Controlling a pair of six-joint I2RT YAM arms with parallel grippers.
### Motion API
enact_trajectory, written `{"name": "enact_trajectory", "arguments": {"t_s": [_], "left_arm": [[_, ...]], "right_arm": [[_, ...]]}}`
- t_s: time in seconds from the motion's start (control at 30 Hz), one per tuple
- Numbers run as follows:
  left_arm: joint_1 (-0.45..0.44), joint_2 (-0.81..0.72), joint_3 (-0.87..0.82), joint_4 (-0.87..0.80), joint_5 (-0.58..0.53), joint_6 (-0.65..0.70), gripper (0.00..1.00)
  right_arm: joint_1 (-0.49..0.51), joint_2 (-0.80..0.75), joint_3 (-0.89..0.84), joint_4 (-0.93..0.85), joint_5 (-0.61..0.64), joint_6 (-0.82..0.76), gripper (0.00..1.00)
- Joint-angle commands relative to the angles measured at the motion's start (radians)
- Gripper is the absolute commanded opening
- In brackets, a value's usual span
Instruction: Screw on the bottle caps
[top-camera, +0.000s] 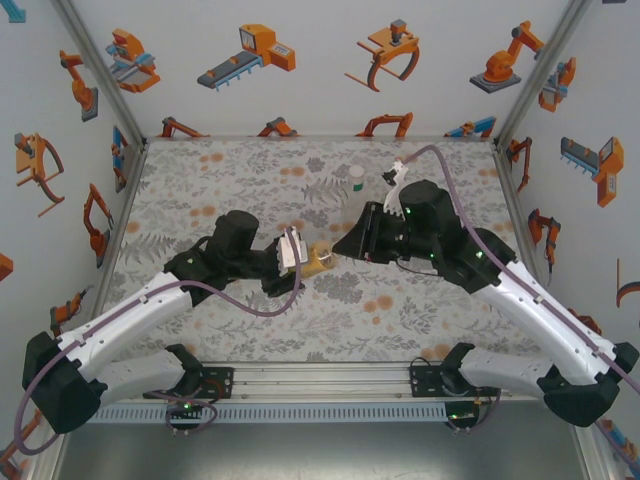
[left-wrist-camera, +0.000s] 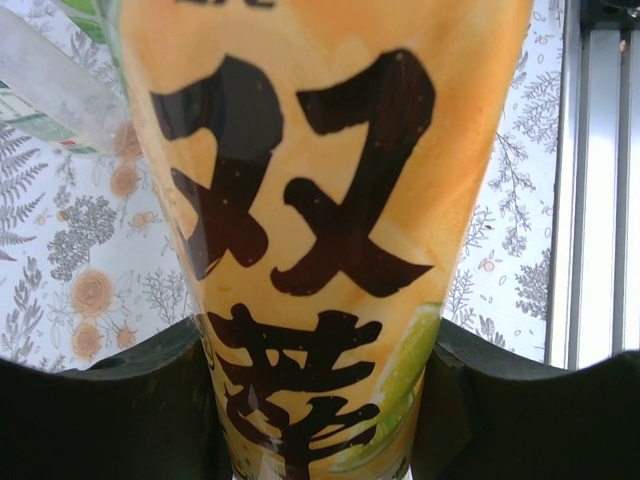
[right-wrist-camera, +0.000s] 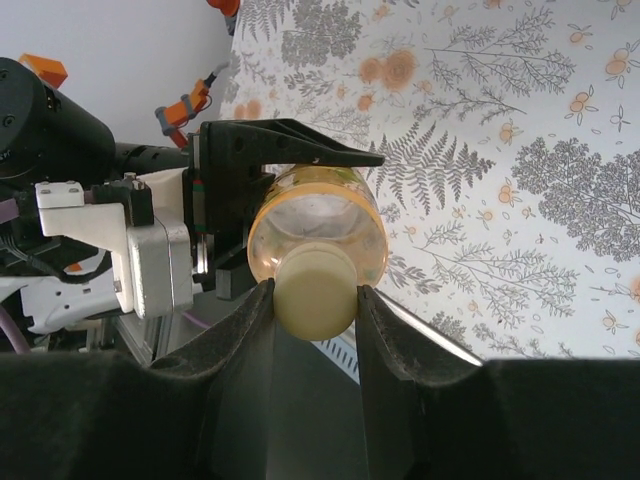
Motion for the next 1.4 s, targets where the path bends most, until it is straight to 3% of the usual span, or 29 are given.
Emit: {"name": "enact_trajectory", "arguments": {"t_s": [0.0,0.13,0.27,0.37,0.47,0.6,1.1,1.27,1.37], "left_arm": [[-0.014,-0.003,0.017,0.110,0.056,-0.003,0.00],[-0.014,0.001,0.026,0.061,0.104,0.021,0.00],[-0.014,0.008,0.035,0.018,0.164,0.041,0.00],[-0.014,0.014,0.041,-0.006,0.206,0.055,0.00],[-0.014,0.018,0.052,-0.032,0.248,0.069,0.00],[-0.015,0.019,0.055,-0.048,0.282,0.077,0.00],[-0.014,0.031,0.064,-0.076,0.304,0.085,0.00],[-0.016,0.027,0.064,-0.073,0.301,0.085,0.00],[-0.014,0.019,0.056,-0.051,0.278,0.074,0.00]], "right_arm": [[0.013,-0.011,0.034,-0.007,-0.016,-0.041,0.35],[0.014,-0.067,0.057,0.008,-0.016,-0.260,0.56],[0.014,-0.105,0.064,0.029,-0.090,-0.530,0.65],[0.014,-0.118,0.061,0.014,-0.253,-0.791,0.65],[0.014,-0.089,0.121,-0.124,-0.384,-1.090,0.64],[0.014,-0.054,0.161,-0.234,-0.463,-1.374,0.61],[0.027,0.010,0.161,-0.159,-0.483,-1.402,0.44],[0.029,0.012,0.154,-0.156,-0.457,-1.336,0.28],[0.029,0.006,0.129,-0.096,-0.394,-1.180,0.18]]}}
